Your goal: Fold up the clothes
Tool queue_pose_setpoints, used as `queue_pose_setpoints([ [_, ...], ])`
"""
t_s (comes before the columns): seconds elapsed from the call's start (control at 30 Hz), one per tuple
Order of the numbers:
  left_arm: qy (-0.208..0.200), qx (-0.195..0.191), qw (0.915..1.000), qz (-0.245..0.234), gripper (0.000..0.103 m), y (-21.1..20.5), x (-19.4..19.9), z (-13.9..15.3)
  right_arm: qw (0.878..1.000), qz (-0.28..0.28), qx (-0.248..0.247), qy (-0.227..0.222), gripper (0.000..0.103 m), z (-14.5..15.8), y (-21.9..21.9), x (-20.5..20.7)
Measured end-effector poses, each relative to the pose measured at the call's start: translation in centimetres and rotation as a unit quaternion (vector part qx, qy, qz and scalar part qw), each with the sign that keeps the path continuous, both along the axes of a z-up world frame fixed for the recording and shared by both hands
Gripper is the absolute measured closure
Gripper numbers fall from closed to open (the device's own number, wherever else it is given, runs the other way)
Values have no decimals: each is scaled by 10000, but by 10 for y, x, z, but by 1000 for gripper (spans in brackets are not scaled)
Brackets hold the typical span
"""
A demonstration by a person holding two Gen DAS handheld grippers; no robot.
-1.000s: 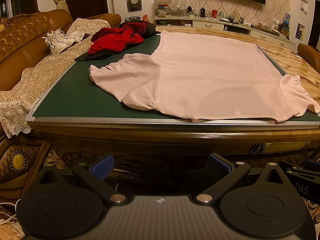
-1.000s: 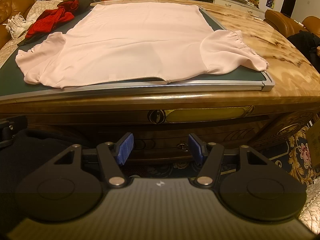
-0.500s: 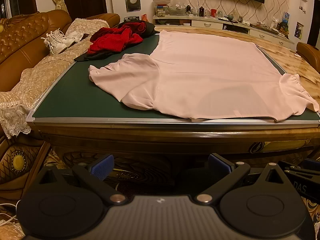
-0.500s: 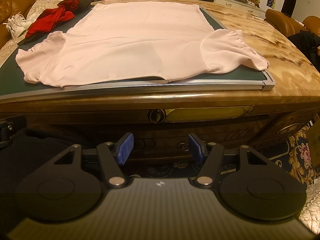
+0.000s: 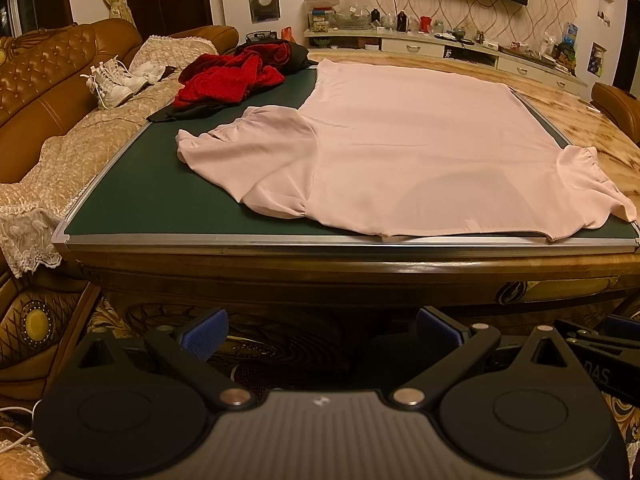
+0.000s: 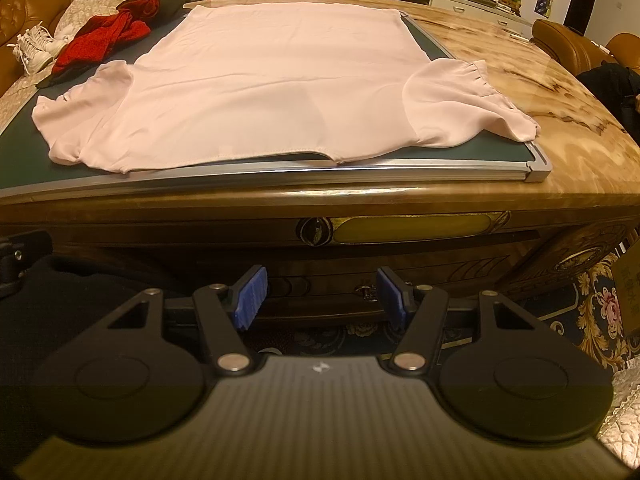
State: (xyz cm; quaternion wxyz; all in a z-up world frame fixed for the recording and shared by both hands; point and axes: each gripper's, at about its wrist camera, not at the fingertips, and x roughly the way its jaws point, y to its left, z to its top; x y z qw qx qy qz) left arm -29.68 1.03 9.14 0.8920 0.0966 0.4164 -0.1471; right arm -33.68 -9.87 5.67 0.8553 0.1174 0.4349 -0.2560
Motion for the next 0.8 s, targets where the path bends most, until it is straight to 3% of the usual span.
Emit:
queue_pose_setpoints([
  [0.8, 1, -16, 10000, -22, 1, 1, -3, 1, 10000, -57, 33, -16, 35, -1, -2, -4],
])
